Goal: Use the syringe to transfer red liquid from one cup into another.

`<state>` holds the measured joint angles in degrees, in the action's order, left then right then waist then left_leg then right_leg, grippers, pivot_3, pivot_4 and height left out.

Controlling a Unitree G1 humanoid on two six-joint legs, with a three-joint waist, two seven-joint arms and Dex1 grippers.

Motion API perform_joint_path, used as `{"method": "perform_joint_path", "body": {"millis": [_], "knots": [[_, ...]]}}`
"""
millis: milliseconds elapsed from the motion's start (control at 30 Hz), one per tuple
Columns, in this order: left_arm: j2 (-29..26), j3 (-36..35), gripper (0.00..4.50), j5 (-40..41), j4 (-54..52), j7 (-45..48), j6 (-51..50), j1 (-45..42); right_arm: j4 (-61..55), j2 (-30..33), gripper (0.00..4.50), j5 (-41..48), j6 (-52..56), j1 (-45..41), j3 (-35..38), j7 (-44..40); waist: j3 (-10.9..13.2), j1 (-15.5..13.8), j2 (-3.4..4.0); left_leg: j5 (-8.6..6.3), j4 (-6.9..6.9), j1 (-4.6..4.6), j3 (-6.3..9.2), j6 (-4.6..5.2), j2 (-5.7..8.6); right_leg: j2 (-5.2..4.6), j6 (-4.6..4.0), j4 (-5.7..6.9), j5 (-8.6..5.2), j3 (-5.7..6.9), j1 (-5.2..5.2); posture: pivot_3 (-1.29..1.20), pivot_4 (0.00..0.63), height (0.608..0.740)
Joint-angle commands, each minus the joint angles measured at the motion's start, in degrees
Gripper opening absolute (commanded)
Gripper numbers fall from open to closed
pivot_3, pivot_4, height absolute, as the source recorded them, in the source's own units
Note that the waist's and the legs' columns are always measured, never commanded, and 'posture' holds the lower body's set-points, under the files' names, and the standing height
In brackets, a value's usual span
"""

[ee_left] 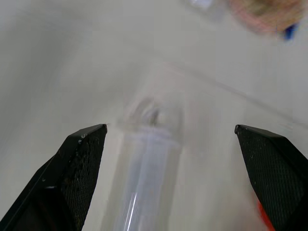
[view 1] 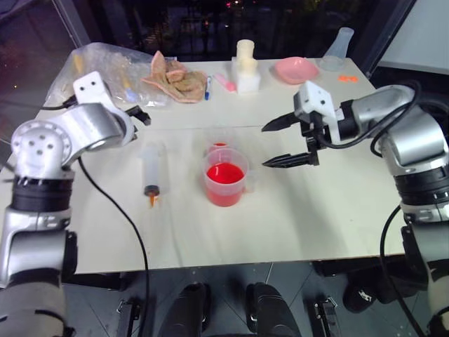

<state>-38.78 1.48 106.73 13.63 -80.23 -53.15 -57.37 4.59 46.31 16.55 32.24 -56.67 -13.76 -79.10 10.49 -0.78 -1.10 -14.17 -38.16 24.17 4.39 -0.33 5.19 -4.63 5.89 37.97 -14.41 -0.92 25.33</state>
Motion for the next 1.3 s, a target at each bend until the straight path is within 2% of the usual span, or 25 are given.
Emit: {"method": "perform_joint_path", "body": {"millis": [33, 233, 600, 933, 1300], "knots": [[1.8, 0.4, 4.45, 4.1, 7.5, -7.8, -4.4, -5.3, -2.8, 1.4, 4.5, 0.9, 0.9, -0.5, 2.9, 0.3, 0.0, 0.0, -0.01, 0.0, 0.0, 0.0, 0.0, 0.0, 0.0, 0.0, 0.0, 0.0, 0.0, 0.0, 0.0, 0.0, 0.15, 0.74], [5.3, -2.4, 4.45, 1.1, 19.5, -11.7, -7.6, -11.3, -4.5, 2.1, 4.5, 0.9, 2.1, 0.3, 3.6, 1.1, 0.0, 0.2, -0.01, 0.01, 0.0, 0.0, -0.01, -0.01, 0.0, 0.02, 0.0, 0.02, 0.0, 0.0, 0.02, 0.0, 0.15, 0.74], [9.4, -9.9, 4.45, -15.6, 35.7, -3.1, -13.4, -16.3, -6.9, 3.1, 4.5, 1.7, 3.9, 1.8, 4.7, 2.9, 0.0, 0.0, -0.02, 0.02, -0.01, 0.02, -0.02, -0.03, 0.02, 0.02, 0.01, 0.03, 0.0, 0.02, 0.02, 0.0, 0.15, 0.74], [10.4, -13.9, 4.45, -36.5, 47.6, 13.5, -19.0, -20.8, -9.1, 3.4, 4.5, 2.5, 5.5, 2.9, 5.7, 4.4, 0.0, 0.2, -0.03, 0.02, 0.0, 0.04, -0.03, -0.03, 0.02, 0.04, 0.02, 0.05, 0.0, 0.05, 0.05, 0.0, 0.15, 0.74], [10.8, -10.6, 4.45, -60.9, 52.3, 38.2, -24.8, -24.0, -10.3, 4.0, 4.5, 3.1, 6.3, 3.5, 6.1, 5.5, 0.0, 0.2, -0.03, 0.02, -0.01, 0.06, -0.03, -0.03, 0.03, 0.02, 0.02, 0.04, 0.0, 0.07, 0.05, 0.0, 0.15, 0.74]]}}
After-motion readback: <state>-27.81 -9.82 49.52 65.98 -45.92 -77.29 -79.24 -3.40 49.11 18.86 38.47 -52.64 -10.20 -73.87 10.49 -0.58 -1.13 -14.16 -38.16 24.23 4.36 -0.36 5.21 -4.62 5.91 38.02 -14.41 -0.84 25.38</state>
